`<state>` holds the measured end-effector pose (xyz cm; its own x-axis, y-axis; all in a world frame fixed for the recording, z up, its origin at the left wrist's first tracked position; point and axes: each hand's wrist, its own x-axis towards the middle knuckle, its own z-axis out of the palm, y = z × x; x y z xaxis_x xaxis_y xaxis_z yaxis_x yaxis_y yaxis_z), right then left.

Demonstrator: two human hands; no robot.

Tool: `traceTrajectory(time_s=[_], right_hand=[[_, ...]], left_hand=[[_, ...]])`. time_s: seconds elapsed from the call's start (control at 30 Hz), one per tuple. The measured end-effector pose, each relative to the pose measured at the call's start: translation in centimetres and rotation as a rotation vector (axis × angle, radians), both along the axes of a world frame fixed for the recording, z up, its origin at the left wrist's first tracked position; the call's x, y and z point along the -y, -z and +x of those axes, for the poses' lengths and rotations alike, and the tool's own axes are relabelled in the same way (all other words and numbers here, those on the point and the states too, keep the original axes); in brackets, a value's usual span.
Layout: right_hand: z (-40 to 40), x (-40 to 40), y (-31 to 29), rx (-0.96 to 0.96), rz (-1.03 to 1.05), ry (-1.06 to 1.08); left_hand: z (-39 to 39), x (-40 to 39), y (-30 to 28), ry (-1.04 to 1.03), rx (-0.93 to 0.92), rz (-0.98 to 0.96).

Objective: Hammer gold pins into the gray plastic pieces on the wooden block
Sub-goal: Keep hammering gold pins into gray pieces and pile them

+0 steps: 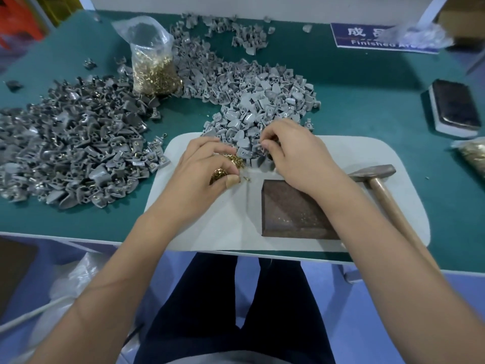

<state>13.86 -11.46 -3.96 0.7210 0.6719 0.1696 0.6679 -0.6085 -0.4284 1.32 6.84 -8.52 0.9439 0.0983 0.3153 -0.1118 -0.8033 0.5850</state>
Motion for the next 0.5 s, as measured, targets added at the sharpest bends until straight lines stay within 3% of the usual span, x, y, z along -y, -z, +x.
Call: traceTrajectory(time_s=[0.37,0.5], right_hand=[[-0.16,0.41,-0.36,-0.109,0.069,-0.011],[-0.52,0.49,-0.56,-0.107,0.077,-0.141]], left_hand=[[-0.93,0.32,-0.41,-0.024,0.08,0.119],[-0.95,0.84,-0.79,-0.05,0.096,0.145]])
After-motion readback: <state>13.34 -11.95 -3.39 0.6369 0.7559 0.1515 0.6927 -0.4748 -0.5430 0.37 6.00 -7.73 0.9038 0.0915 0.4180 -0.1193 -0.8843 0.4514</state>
